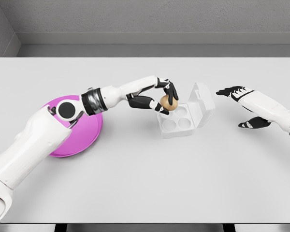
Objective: Pack egg into the box and close the box lid
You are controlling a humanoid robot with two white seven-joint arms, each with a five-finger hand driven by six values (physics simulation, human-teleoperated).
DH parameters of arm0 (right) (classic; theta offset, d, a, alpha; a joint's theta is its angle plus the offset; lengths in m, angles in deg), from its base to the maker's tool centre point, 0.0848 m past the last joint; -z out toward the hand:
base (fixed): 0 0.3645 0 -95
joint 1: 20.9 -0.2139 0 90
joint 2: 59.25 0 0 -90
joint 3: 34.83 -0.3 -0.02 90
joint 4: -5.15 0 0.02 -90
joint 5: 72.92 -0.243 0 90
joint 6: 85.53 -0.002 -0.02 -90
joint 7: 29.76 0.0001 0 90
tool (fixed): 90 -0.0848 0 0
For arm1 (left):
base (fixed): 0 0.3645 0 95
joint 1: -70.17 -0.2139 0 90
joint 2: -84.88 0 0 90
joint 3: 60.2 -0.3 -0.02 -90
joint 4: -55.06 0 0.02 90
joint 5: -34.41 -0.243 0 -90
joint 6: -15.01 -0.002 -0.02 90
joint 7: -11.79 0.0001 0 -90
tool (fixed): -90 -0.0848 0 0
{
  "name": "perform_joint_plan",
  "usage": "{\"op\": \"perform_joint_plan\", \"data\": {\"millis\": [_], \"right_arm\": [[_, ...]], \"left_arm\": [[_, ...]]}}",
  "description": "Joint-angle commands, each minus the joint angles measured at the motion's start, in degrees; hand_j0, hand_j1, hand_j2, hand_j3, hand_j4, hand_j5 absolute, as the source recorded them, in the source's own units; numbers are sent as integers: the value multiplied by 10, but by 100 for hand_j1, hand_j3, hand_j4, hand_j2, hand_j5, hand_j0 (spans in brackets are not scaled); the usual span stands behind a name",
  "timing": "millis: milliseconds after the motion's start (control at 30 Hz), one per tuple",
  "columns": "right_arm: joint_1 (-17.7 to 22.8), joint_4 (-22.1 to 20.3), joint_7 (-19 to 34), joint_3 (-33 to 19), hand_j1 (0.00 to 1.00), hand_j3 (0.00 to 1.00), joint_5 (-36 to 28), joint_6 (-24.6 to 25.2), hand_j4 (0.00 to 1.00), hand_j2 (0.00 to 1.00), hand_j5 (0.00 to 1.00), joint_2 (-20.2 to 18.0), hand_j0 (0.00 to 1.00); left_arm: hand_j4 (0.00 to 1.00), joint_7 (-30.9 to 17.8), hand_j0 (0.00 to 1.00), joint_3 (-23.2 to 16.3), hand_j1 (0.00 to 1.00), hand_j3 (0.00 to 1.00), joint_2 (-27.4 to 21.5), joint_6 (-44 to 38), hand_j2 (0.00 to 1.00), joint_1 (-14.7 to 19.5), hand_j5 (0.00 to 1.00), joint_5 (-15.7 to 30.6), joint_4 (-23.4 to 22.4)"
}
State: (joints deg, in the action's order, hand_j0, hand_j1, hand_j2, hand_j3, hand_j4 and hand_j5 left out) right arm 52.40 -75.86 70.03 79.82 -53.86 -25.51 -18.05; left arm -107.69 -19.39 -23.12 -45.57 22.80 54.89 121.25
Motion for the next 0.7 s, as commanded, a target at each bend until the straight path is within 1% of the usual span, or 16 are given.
{"op": "perform_joint_plan", "data": {"millis": [0,267,367,667], "right_arm": [[0,0,0,0,100,100,-3,1,100,100,100,-1,100],[0,0,0,0,100,100,-3,0,100,100,100,-1,100],[0,0,0,0,100,100,-3,0,100,100,100,-1,100],[0,0,0,0,100,100,-3,0,100,100,100,-1,100]], "left_arm": [[30,0,30,1,30,30,3,-22,30,0,30,3,-4],[31,-1,31,1,31,31,13,-51,31,1,31,3,-7],[31,-1,31,1,31,31,20,-52,31,1,31,4,-16],[32,-2,32,0,32,32,45,-55,32,1,32,3,-66]]}}
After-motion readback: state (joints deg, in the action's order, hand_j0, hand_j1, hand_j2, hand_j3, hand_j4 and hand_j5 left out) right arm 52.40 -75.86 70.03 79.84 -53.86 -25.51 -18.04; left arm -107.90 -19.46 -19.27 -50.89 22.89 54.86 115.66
